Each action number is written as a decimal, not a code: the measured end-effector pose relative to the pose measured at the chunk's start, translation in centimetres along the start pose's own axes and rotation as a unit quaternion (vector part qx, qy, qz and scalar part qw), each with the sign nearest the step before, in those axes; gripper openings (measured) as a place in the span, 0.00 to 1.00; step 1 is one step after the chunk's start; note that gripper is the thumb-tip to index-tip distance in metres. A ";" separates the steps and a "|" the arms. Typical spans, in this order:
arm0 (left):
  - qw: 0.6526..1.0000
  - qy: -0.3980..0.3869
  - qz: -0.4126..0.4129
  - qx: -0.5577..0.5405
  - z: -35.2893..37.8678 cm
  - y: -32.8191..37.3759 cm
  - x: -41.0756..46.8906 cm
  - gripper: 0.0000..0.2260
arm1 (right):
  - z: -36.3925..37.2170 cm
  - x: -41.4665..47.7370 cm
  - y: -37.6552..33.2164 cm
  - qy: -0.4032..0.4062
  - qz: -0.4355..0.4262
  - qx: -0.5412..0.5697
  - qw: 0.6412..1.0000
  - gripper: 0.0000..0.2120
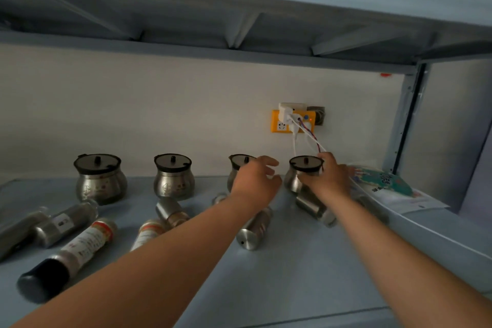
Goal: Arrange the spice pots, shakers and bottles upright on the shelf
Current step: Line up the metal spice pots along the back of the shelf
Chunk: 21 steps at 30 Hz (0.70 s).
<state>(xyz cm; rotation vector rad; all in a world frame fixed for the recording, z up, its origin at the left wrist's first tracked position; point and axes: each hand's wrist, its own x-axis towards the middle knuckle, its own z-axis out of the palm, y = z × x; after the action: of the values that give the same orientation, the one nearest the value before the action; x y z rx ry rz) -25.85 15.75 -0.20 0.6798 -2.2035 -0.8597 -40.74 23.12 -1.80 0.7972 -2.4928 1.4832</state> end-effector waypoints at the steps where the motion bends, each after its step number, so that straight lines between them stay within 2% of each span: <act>1: 1.000 -0.003 0.002 -0.003 0.1 0.0 0.0 0.14 | 0.0 0.5 0.1 -0.025 0.016 -0.011 0.999 0.30; 3: 1.000 -0.008 0.001 -0.020 0.1 -0.1 0.0 0.13 | 0.5 1.4 0.2 -0.054 0.033 -0.039 0.997 0.35; 6: 0.999 -0.023 -0.003 -0.043 -0.1 -0.3 -0.2 0.13 | 1.1 2.0 0.2 -0.071 0.017 -0.083 0.994 0.31; 9: 0.998 -0.027 -0.004 -0.049 -0.2 -0.5 -0.7 0.13 | 1.5 2.0 0.3 -0.070 0.010 -0.051 0.996 0.27; 15: 0.999 -0.031 0.002 -0.029 0.0 0.0 -1.7 0.14 | 2.6 2.3 0.0 -0.044 -0.015 -0.052 0.998 0.27; 21: 0.996 -0.006 -0.022 -0.081 -1.0 0.2 -1.8 0.12 | 2.4 2.4 -0.3 -0.033 -0.004 -0.027 0.999 0.24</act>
<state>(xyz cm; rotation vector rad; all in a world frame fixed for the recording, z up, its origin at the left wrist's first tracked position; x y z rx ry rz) -24.03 16.69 -0.22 0.6484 -2.1081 -1.0533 -42.25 20.05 -1.87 0.8590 -2.5611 1.4024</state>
